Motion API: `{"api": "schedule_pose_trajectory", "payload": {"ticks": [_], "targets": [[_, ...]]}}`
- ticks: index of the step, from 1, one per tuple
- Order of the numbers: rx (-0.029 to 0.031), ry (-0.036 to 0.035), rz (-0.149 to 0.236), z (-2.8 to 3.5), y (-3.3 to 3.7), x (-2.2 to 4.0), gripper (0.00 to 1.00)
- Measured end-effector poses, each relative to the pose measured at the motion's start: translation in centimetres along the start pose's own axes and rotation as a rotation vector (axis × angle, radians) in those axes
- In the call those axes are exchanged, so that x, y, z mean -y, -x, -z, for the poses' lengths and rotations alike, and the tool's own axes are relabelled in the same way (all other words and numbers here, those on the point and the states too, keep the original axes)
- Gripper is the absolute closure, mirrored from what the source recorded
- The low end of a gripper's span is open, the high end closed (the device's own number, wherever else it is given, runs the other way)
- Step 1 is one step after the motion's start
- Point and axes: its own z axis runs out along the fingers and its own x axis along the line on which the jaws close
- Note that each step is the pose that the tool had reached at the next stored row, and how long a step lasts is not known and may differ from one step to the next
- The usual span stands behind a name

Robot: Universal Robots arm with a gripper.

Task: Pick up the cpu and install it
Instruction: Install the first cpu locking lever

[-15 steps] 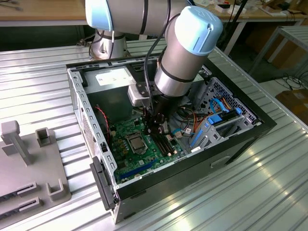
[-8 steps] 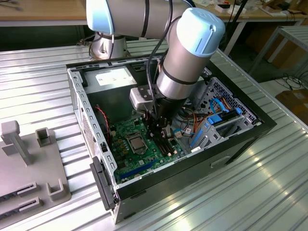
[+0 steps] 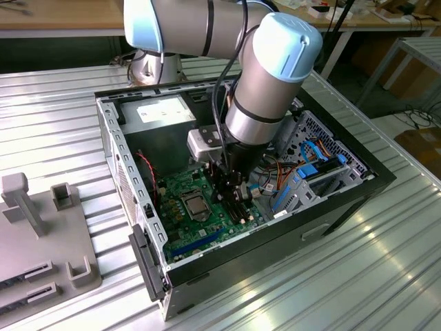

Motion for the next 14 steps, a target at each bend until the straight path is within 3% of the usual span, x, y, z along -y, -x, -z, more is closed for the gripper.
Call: {"api": "schedule_pose_trajectory", "payload": {"ticks": [5,14], "targets": [[-0.0031,-0.0064,0.016,-0.73,0.03,0.07,0.89],[-0.006,-0.0092,0.043,-1.18,0.05,0.13,0.89]]}}
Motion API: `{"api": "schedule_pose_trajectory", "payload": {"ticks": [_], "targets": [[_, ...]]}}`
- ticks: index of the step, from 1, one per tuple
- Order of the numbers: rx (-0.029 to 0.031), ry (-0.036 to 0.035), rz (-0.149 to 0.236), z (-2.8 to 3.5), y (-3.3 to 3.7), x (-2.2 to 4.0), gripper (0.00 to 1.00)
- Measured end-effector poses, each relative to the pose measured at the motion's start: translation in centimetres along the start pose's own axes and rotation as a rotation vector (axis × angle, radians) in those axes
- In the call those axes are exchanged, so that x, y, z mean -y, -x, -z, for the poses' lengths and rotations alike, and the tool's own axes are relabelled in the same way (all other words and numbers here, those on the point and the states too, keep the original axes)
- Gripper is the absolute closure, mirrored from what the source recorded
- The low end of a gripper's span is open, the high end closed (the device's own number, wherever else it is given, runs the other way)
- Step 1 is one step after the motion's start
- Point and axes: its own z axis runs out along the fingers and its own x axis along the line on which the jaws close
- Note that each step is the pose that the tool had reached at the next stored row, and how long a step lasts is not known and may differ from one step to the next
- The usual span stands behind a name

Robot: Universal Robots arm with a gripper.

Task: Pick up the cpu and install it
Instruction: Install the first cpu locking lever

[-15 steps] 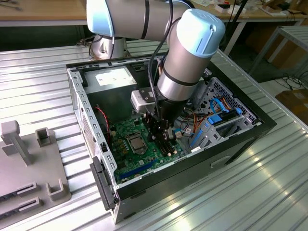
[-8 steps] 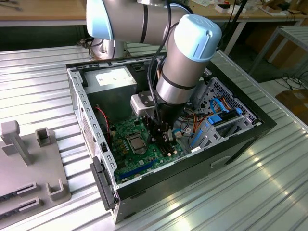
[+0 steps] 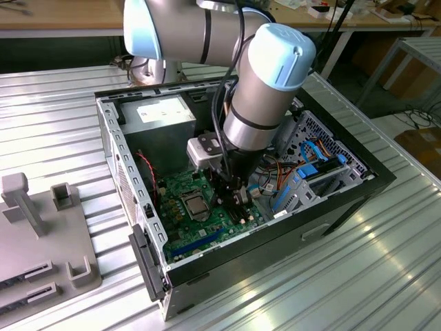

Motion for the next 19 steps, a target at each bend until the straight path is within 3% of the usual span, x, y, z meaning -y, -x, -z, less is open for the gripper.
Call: {"api": "schedule_pose_trajectory", "payload": {"ticks": [10,11,14,19], "targets": [[-0.0031,-0.0019,0.014,-0.62,0.02,0.12,0.89],[-0.0043,-0.0022,0.018,-0.71,0.03,0.18,0.89],[-0.0161,-0.0041,0.063,-1.36,0.06,0.81,0.89],[-0.0213,-0.0049,0.072,-1.51,0.08,0.87,0.89]]}}
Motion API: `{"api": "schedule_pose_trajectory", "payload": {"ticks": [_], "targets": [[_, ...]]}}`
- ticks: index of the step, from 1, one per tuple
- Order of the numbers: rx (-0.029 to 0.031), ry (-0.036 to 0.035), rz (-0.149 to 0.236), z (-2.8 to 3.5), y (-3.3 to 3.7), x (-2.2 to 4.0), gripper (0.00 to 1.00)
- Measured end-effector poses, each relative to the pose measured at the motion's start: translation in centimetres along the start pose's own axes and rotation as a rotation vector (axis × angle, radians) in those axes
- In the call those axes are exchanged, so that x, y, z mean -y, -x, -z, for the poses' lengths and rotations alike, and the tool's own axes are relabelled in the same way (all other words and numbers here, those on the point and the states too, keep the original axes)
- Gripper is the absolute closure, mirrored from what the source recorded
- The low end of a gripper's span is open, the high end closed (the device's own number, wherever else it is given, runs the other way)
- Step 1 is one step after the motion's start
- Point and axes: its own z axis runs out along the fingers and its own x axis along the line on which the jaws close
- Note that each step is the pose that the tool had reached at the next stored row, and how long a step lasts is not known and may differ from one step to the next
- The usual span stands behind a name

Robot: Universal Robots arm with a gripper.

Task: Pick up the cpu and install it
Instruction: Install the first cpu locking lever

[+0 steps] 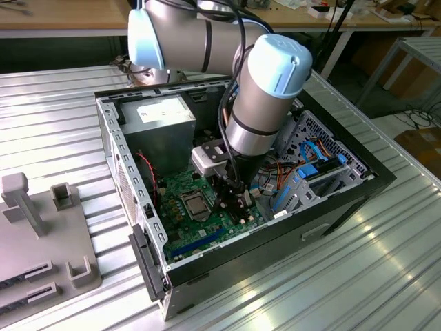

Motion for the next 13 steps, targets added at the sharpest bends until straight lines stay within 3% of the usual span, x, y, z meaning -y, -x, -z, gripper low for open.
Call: {"api": "schedule_pose_trajectory", "payload": {"ticks": [7,13], "targets": [[-0.0028,-0.0035,0.003,-0.45,0.04,0.03,0.89],[-0.0023,-0.001,0.009,0.11,0.08,0.0,0.89]]}}
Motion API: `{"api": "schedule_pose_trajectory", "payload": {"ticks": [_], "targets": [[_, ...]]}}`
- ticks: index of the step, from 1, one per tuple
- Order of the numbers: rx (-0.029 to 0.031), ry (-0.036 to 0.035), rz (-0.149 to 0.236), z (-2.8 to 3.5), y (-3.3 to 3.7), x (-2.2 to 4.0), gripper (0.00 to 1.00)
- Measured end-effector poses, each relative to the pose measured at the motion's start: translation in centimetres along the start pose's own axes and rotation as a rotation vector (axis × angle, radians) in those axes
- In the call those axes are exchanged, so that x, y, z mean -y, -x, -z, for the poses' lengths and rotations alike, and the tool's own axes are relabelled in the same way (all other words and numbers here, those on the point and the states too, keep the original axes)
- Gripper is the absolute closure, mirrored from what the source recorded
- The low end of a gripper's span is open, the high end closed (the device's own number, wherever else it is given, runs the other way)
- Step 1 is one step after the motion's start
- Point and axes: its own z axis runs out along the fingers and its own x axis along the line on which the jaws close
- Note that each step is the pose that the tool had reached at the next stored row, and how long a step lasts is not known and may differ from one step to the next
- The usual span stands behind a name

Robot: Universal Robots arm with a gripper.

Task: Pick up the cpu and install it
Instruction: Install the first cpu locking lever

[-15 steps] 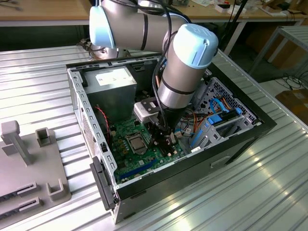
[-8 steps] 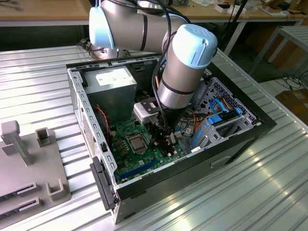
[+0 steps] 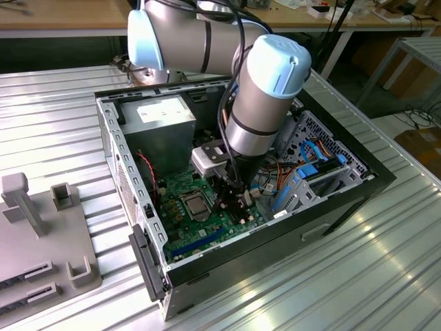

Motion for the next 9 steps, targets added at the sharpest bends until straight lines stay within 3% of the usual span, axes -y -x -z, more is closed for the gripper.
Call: {"api": "schedule_pose_trajectory", "payload": {"ticks": [5,9], "targets": [[-0.0006,0.0031,0.004,0.57,0.34,-0.02,0.89],[-0.0008,0.003,0.005,0.59,0.55,-0.19,0.89]]}}
